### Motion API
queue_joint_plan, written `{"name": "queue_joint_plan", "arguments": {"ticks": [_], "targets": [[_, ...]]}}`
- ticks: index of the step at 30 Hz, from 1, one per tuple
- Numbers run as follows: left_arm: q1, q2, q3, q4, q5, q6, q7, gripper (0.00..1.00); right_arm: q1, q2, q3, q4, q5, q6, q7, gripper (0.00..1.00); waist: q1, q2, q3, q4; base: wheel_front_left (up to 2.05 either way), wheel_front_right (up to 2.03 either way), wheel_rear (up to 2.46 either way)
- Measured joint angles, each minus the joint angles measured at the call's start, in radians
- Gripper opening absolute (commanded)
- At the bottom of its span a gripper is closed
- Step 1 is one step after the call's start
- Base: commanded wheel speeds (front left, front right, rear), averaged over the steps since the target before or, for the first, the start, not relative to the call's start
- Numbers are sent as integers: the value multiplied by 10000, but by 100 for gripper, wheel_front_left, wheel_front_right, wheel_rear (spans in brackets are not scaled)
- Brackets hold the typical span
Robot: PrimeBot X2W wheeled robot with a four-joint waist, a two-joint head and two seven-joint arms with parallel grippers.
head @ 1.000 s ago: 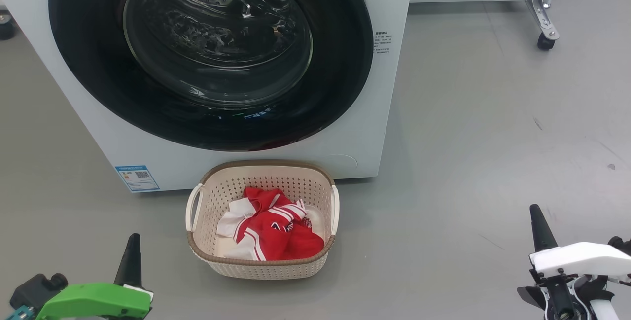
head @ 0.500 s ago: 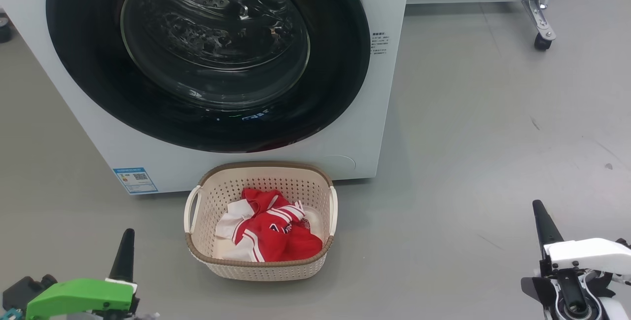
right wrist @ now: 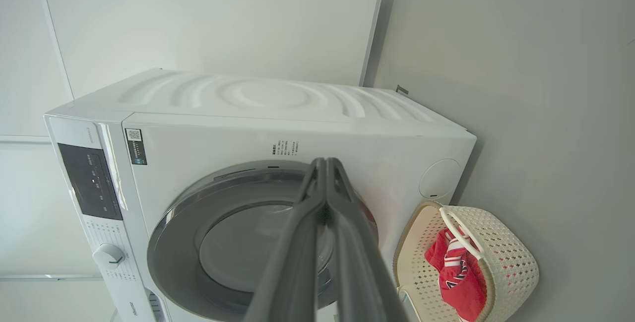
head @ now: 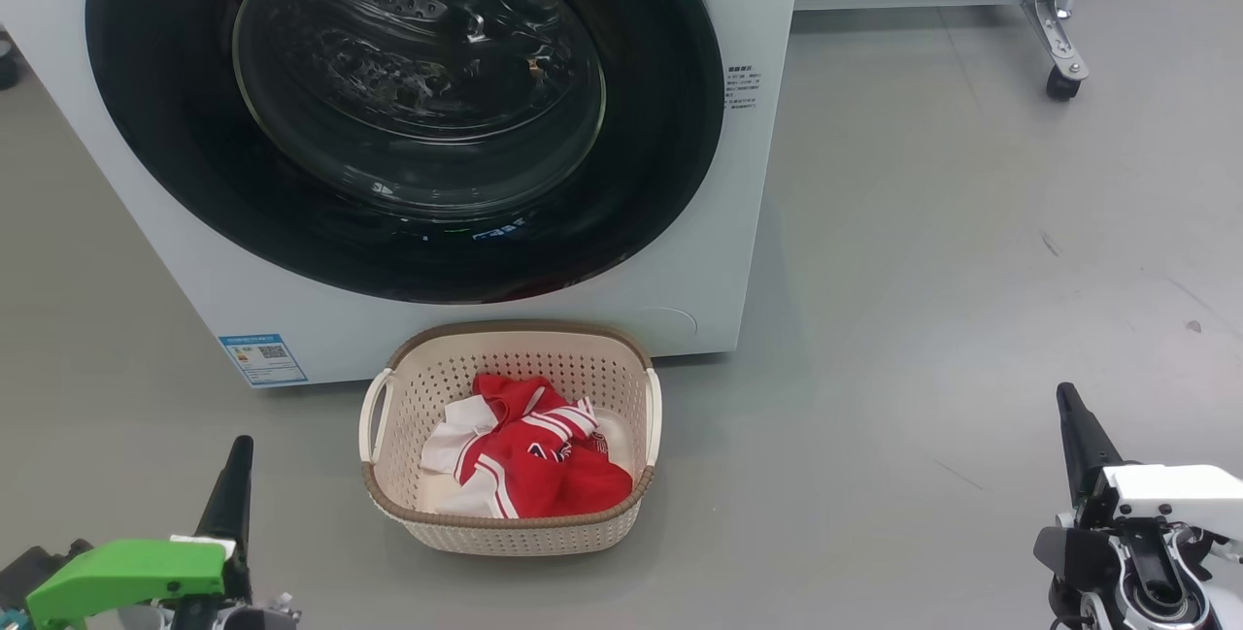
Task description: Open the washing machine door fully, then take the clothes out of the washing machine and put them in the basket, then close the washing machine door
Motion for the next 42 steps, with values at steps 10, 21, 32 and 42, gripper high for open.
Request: {"name": "queue_joint_plan", "arguments": {"ticks": [10, 21, 32, 42], "targets": [[-148, -10, 136, 82, -593, -79, 161, 0, -120, 35, -155, 84, 633, 88, 144, 0, 0, 0, -11, -19, 0, 0, 0], [-156, -15, 146, 92, -593, -79, 161, 0, -120, 38, -159, 105, 633, 88, 144, 0, 0, 0, -12, -19, 0, 0, 0], [-169, -23, 157, 92, -593, -79, 161, 0, -121, 40, -169, 134, 633, 88, 153, 0, 0, 0, -12, -19, 0, 0, 0], [-171, -27, 161, 90, -593, -81, 163, 0, -123, 42, -176, 146, 633, 90, 153, 0, 0, 0, -12, -18, 0, 0, 0]]}}
